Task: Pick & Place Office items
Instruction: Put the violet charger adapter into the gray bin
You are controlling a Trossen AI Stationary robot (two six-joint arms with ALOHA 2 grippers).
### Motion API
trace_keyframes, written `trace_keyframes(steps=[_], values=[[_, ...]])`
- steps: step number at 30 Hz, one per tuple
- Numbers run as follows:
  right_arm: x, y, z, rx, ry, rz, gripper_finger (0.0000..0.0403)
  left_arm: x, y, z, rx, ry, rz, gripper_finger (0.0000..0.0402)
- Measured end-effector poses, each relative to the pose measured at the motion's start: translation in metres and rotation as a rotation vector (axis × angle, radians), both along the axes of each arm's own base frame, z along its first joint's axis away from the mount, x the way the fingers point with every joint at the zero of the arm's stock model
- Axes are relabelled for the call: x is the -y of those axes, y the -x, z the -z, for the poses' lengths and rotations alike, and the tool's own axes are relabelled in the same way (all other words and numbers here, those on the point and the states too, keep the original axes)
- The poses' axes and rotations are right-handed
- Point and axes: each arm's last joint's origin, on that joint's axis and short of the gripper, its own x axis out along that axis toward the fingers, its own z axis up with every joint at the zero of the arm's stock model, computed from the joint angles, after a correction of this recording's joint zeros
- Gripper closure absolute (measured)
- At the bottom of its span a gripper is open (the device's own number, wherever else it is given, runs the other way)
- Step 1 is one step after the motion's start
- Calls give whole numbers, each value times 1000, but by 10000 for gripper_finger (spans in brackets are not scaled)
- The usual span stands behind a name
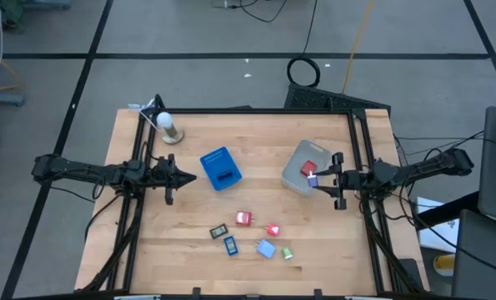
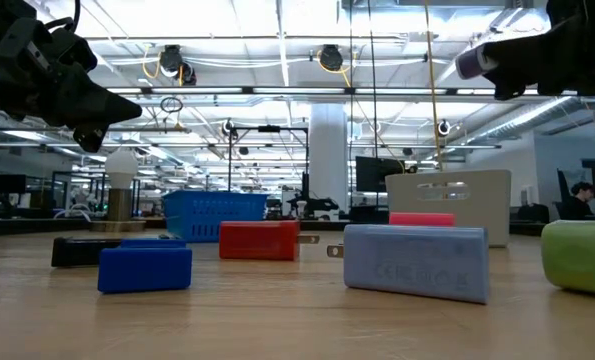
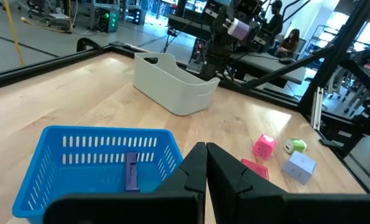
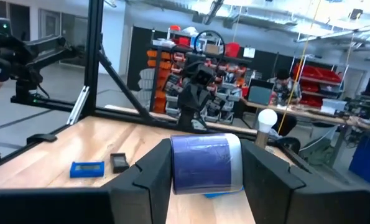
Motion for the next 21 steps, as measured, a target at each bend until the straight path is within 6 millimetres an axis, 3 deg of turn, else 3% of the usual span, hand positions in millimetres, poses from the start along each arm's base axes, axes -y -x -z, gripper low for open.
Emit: trace_keyframes(steps=[7, 12, 17, 21], values=[[1, 0, 0, -5, -37, 19, 251, 0, 0, 0, 0, 2, -1, 394], [7, -3, -14, -35, -63, 275, 253, 0, 0, 0, -1, -12, -11, 394], [11, -16, -45, -249, -42, 456, 253, -1, 0, 0, -6, -16, -25, 394], [18, -34, -50, -496, -49, 585, 253, -1, 0, 1, -7, -16, -25, 394]])
